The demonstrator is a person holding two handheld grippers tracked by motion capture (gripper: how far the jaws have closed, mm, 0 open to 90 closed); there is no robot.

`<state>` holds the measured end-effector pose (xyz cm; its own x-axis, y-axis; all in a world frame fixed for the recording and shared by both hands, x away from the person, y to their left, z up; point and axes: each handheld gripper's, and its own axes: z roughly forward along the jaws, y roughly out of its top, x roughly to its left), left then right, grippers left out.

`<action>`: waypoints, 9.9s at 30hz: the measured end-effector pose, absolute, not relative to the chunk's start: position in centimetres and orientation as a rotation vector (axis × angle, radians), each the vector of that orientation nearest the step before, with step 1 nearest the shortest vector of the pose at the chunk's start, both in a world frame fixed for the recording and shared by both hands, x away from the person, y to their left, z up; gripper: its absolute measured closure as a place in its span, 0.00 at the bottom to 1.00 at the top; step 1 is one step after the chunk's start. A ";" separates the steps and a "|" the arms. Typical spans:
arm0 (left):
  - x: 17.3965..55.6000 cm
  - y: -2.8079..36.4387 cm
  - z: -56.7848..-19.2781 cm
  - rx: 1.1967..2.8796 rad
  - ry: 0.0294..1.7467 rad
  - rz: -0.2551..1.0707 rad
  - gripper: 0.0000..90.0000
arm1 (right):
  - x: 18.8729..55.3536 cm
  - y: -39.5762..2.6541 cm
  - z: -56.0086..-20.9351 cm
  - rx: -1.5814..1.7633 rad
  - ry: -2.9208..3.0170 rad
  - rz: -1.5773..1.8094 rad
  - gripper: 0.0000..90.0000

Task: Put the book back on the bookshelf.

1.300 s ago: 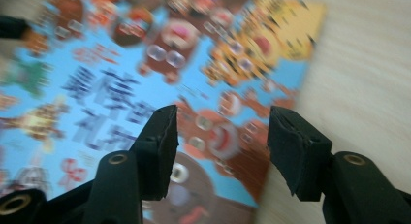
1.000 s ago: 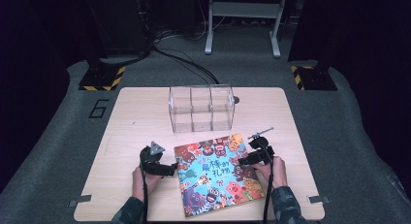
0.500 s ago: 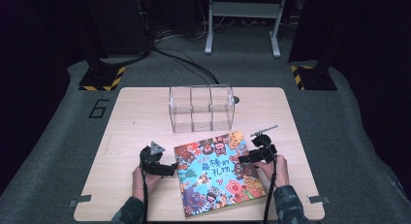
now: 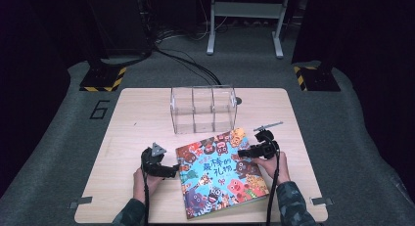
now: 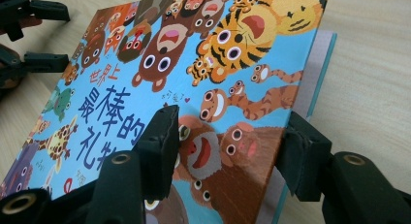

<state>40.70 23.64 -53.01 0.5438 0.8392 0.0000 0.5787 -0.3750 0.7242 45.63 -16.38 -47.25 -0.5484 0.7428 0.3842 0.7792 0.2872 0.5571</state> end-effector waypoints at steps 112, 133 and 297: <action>40.6 22.3 -51.9 1.867 1.006 -0.032 0.12 | 39.8 -17.2 -47.0 -1.336 -2.428 -1.827 0.66; 40.4 22.8 -47.6 1.842 0.930 0.033 0.39 | 41.2 -15.8 -46.2 -1.514 -2.467 -1.531 0.60; 42.1 20.3 -31.0 2.188 0.498 0.158 0.88 | 42.7 -12.1 -37.6 -1.437 -2.730 -1.742 0.36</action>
